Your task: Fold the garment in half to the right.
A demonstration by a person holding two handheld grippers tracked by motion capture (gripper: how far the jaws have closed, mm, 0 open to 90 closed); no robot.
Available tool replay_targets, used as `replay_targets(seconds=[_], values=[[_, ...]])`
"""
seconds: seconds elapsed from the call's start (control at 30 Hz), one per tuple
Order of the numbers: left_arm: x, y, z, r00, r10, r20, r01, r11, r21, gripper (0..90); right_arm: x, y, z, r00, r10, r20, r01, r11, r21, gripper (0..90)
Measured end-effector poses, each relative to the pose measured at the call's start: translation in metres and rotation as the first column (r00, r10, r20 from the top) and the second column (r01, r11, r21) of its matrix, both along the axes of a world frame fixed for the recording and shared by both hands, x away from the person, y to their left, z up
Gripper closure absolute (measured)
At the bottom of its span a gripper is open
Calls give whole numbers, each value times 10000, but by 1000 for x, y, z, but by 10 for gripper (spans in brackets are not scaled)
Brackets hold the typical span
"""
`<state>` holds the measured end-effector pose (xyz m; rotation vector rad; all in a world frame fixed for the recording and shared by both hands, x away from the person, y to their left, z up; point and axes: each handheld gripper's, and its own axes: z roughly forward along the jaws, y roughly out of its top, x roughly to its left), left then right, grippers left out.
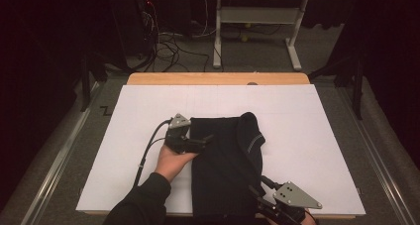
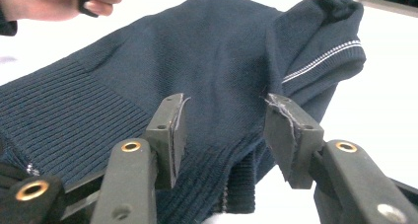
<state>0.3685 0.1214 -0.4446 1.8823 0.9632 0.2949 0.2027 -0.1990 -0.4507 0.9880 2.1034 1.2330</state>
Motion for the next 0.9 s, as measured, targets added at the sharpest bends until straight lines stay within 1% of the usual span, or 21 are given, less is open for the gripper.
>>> replay_targets(seconds=[0.03, 0.07, 0.13, 0.23, 0.3, 0.33, 0.37, 0.43, 0.47, 0.53, 0.57, 0.6, 0.63, 0.67, 0.7, 0.73, 0.77, 0.83, 0.9], values=[[-5, 9, -3, 10000, 25, -12, -25, 9999, 115, 0, 0, 1, 0, 10000, 20, -1, -20, 10000, -21, 519], [-8, 14, -4, 10000, 49, -4, -49, 9999, 137, 0, 0, 2, 0, 10000, 48, -15, -48, 10000, -56, 521], [-15, 26, -6, 9999, 127, 49, -127, 9999, 49, 0, 1, 3, 0, 10000, 80, -1, -80, 10000, -56, 525], [-32, 50, -9, 9994, 274, 207, -277, 9994, 192, 0, 1, 5, 1, 10000, 72, 29, -72, 9999, -83, 538], [-42, 66, -11, 9989, 409, 213, -412, 9991, 125, 0, 3, 5, 5, 9999, 77, 75, -77, 10000, 0, 554], [-46, 72, -12, 9988, 441, 229, -444, 9989, 121, 0, 4, 6, 7, 9999, 81, 73, -81, 10000, 7, 570], [-53, 81, -13, 9982, 533, 279, -538, 9984, 175, 0, 6, 7, 8, 9999, 97, 99, -97, 10000, 9, 587], [-62, 91, -17, 9973, 651, 340, -662, 9973, 316, 0, 13, 8, 12, 9998, 129, 153, -129, 9999, -28, 627], [-68, 98, -19, 9968, 718, 359, -731, 9967, 343, 0, 17, 10, 13, 9998, 119, 157, -118, 9999, -93, 656], [-75, 106, -22, 9964, 790, 304, -796, 9966, 193, 0, 27, 13, 15, 9999, 84, 61, -83, 9998, -179, 719], [-78, 111, -23, 9965, 807, 211, -807, 9967, -40, 0, 34, 15, 16, 9999, 118, 37, -117, 9996, -252, 784], [-81, 115, -23, 9967, 803, 106, -798, 9961, -382, 0, 41, 18, 16, 9997, 225, -39, -227, 9993, -307, 860], [-84, 119, -21, 9967, 801, 84, -793, 9942, -732, 0, 49, 21, 16, 9995, 268, -144, -274, 9988, -402, 900], [-86, 120, -20, 9966, 810, 164, -795, 9939, -759, 0, 58, 26, 16, 9993, 286, -249, -302, 9973, -663, 900], [-89, 120, -18, 9960, 795, 416, -772, 9956, -537, 0, 64, 29, 16, 9991, 276, -326, -301, 9965, -776, 900], [-90, 120, -17, 9954, 774, 568, -754, 9965, -368, 0, 74, 35, 16, 9988, 191, -454, -235, 9948, -990, 900], [-91, 119, -17, 9949, 726, 695, -708, 9971, -284, 0, 79, 38, 16, 9985, 139, -535, -200, 9933, -1139, 900], [-92, 119, -16, 9962, 543, 684, -513, 9977, -444, 0, 92, 47, 15, 9971, 51, -758, -168, 9877, -1555, 900], [-94, 117, -15, 9958, 451, 791, -415, 9980, -473, 0, 102, 55, 14, 9958, -172, -897, -16, 9787, -2053, 900]])
